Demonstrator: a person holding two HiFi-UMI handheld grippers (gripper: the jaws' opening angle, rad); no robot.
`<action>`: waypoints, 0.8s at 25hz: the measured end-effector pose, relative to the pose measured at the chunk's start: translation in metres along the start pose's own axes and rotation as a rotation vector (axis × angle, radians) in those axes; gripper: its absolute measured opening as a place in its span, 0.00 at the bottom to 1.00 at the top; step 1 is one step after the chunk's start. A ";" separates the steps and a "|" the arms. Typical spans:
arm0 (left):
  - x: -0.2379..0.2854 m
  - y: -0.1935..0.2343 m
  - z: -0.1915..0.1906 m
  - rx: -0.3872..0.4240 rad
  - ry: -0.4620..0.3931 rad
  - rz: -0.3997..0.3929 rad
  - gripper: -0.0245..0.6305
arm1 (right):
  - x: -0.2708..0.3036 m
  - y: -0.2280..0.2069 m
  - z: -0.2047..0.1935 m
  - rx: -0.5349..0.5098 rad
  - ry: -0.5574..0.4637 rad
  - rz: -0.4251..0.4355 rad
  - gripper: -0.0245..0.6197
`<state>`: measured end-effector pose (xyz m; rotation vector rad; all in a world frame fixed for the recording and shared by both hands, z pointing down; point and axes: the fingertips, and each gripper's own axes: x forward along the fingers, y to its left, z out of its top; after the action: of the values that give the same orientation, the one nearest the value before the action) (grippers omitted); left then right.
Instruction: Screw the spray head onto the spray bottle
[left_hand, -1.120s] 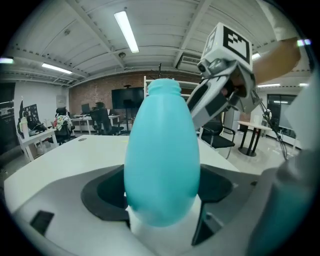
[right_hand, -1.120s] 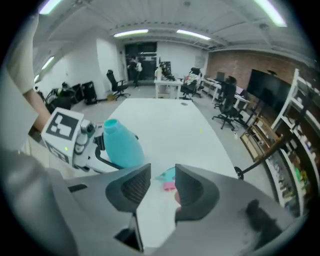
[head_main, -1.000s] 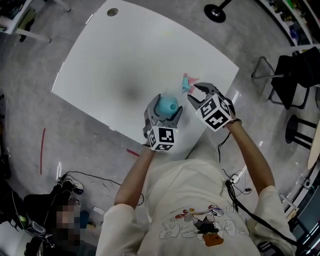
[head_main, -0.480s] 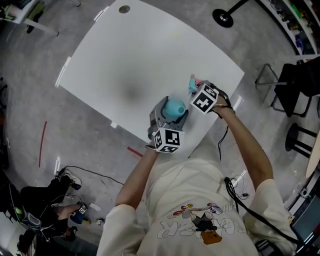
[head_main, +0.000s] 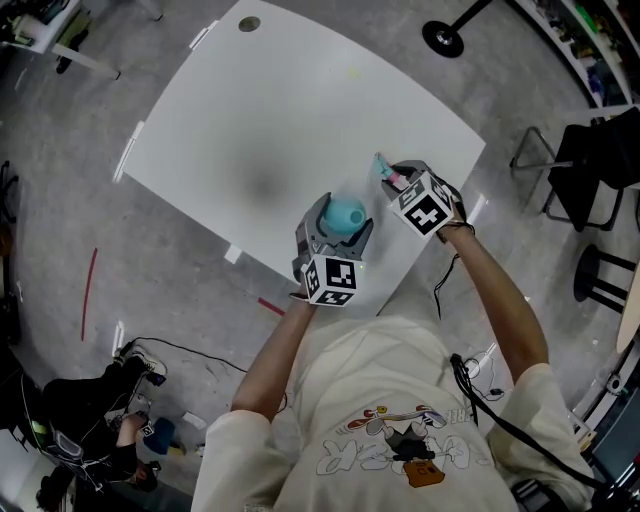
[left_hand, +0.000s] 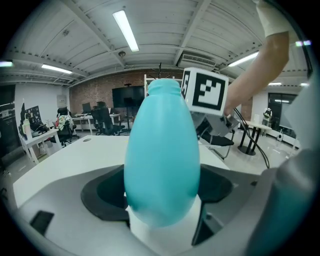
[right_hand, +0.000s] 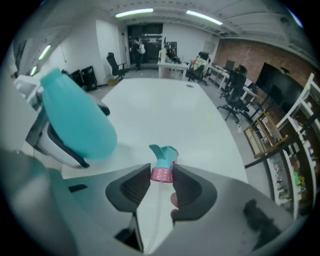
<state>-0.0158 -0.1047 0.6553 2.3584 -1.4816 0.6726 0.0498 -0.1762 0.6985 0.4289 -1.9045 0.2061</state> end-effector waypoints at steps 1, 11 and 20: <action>-0.004 0.000 0.002 -0.005 0.002 -0.003 0.66 | -0.013 0.002 0.012 0.022 -0.063 0.004 0.26; -0.043 -0.012 0.036 -0.005 0.017 -0.061 0.66 | -0.179 0.037 0.122 0.170 -0.649 0.080 0.26; -0.084 -0.062 0.098 0.013 0.061 -0.315 0.66 | -0.341 0.041 0.164 0.274 -1.101 0.245 0.26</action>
<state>0.0325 -0.0577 0.5291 2.4798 -1.0495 0.6654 -0.0006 -0.1278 0.3246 0.5487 -3.0349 0.4583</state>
